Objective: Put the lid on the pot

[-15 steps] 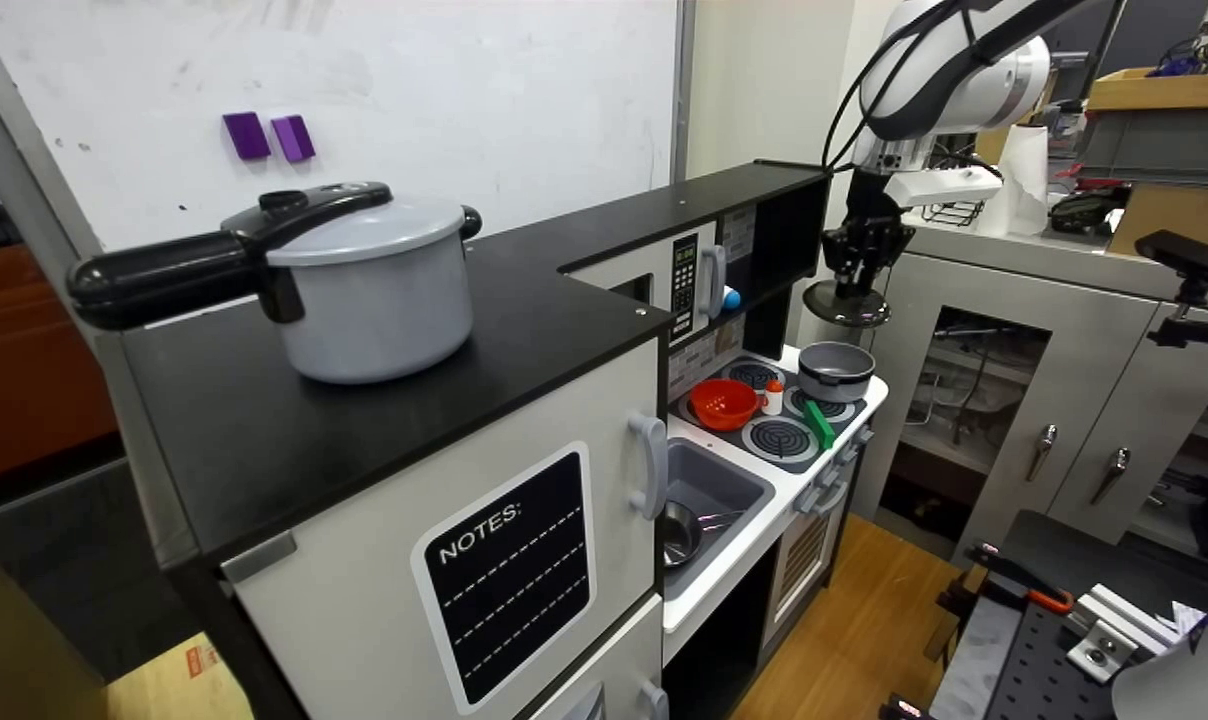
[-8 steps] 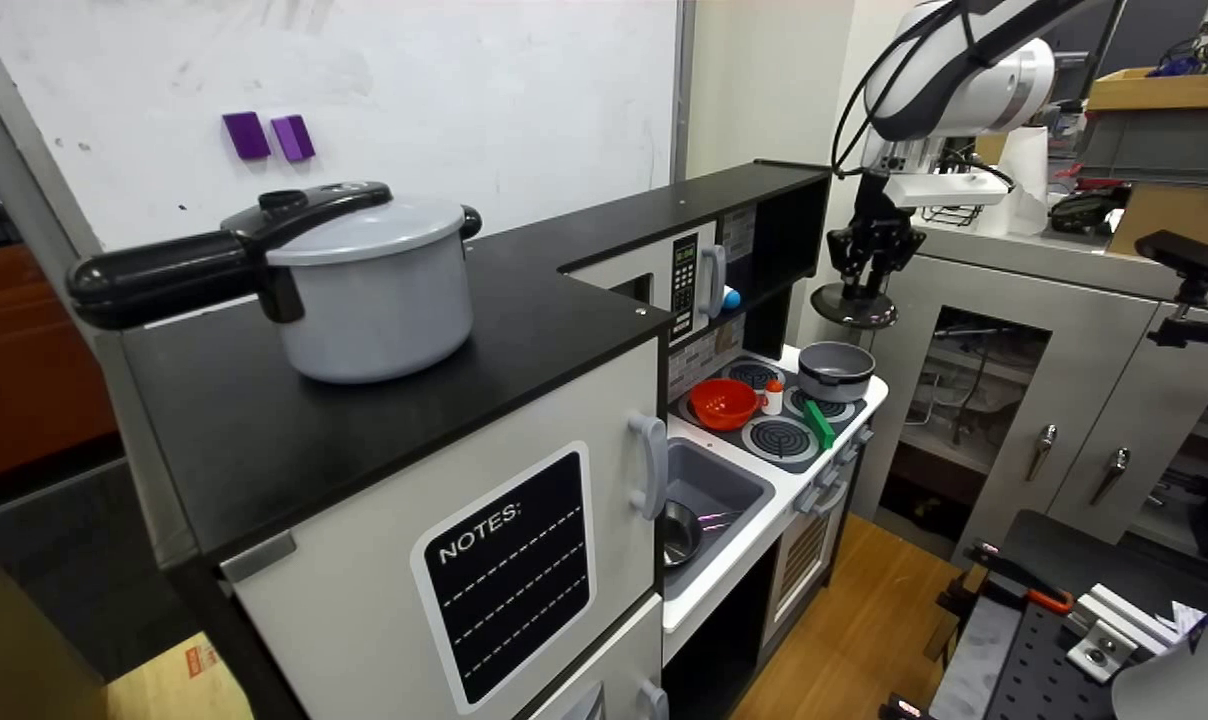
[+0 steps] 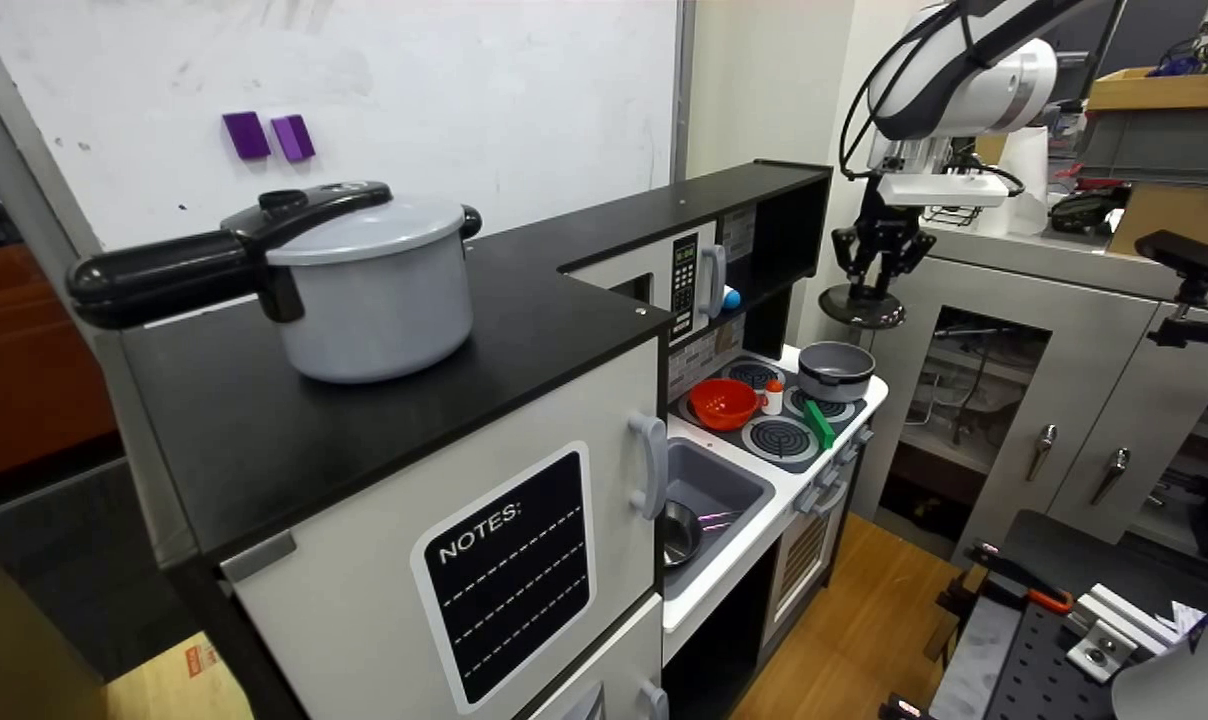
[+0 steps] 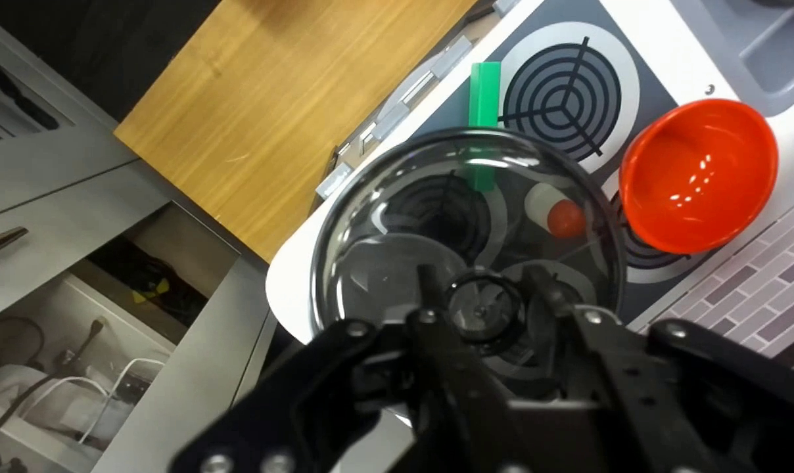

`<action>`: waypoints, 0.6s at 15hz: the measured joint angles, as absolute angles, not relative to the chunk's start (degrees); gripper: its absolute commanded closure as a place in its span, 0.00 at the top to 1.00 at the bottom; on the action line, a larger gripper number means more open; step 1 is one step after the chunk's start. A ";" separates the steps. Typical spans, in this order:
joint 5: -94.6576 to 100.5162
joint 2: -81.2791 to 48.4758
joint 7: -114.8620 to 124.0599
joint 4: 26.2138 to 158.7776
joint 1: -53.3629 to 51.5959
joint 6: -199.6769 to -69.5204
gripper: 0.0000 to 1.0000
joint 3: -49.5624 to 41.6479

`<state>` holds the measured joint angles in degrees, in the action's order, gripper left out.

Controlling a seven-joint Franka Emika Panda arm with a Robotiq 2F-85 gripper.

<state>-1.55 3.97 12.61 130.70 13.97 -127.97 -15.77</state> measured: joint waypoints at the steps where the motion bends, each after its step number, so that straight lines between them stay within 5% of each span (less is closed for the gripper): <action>1: -1.88 3.98 13.79 130.69 14.29 -127.97 0.08 -16.11; 9: -7.79 4.45 15.49 130.70 16.13 -128.07 0.08 -18.04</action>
<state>-7.79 4.45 15.49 130.70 16.13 -128.07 -18.04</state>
